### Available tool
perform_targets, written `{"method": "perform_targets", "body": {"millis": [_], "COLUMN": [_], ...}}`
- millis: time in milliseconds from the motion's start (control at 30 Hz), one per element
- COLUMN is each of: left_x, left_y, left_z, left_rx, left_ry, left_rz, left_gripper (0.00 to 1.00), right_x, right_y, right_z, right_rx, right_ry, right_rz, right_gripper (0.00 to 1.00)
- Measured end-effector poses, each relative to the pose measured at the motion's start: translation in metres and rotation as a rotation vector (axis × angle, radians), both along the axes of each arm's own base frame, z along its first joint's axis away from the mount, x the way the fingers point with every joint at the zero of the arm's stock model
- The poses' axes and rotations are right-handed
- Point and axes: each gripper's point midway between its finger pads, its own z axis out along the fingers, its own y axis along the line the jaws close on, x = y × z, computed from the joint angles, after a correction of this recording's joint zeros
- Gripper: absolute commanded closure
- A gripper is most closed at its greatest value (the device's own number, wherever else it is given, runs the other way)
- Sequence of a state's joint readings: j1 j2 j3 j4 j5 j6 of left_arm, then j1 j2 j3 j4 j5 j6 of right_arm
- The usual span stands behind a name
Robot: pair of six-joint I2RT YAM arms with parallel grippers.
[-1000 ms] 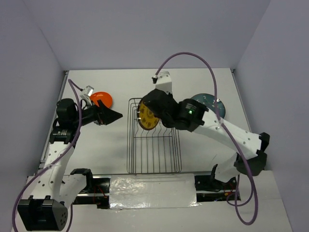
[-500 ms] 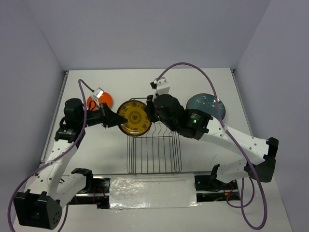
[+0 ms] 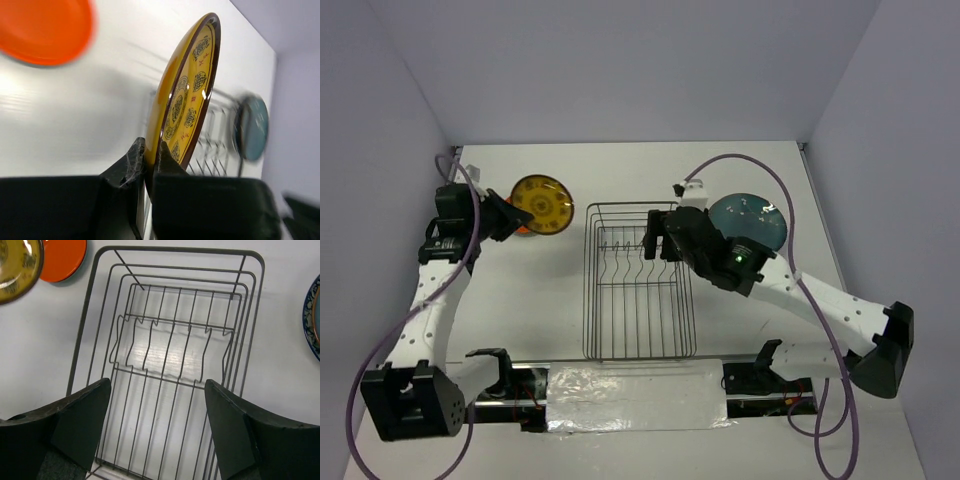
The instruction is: Unload the plates from the dish rack
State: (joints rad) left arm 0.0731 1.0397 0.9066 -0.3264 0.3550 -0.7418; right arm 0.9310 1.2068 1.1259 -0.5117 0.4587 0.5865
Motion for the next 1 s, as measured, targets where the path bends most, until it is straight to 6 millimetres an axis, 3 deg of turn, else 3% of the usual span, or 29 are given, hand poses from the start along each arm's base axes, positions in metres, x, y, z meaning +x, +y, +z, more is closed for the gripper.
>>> {"method": "perform_targets", "body": {"millis": [100, 167, 267, 467, 533, 633, 667, 733, 767, 1000], "left_x": [0.021, 0.034, 0.057, 0.091, 0.097, 0.099, 0.098, 0.098, 0.098, 0.087], "left_y": [0.042, 0.059, 0.078, 0.097, 0.101, 0.105, 0.107, 0.109, 0.110, 0.119], "left_z": [-0.020, -0.034, -0.061, -0.111, -0.126, -0.143, -0.145, -0.145, -0.145, -0.142], "left_rx": [0.014, 0.013, 0.004, -0.023, -0.030, -0.038, -0.042, -0.050, -0.052, -0.022], "left_ry": [0.090, 0.146, 0.241, 0.387, 0.422, 0.465, 0.471, 0.476, 0.476, 0.505], "left_rz": [0.178, 0.246, 0.309, 0.353, 0.358, 0.369, 0.375, 0.386, 0.393, 0.431], "left_gripper": [0.93, 0.93, 0.92, 0.89, 0.82, 0.48, 0.27, 0.15, 0.04, 0.01], "right_x": [-0.010, -0.014, -0.019, -0.028, -0.030, -0.031, -0.032, -0.033, -0.034, -0.039], "right_y": [-0.013, -0.018, -0.025, -0.032, -0.033, -0.035, -0.035, -0.035, -0.035, -0.034], "right_z": [0.000, 0.005, 0.011, 0.006, 0.006, 0.007, 0.008, 0.009, 0.009, 0.011], "right_rx": [0.012, 0.027, 0.046, 0.048, 0.047, 0.048, 0.049, 0.049, 0.051, 0.059], "right_ry": [-0.007, -0.019, -0.036, -0.027, -0.023, -0.026, -0.026, -0.027, -0.026, -0.025], "right_rz": [0.003, 0.004, 0.004, 0.022, 0.026, 0.029, 0.032, 0.040, 0.045, 0.075], "right_gripper": [0.17, 0.17, 0.17, 0.16, 0.16, 0.16, 0.16, 0.16, 0.16, 0.13]}}
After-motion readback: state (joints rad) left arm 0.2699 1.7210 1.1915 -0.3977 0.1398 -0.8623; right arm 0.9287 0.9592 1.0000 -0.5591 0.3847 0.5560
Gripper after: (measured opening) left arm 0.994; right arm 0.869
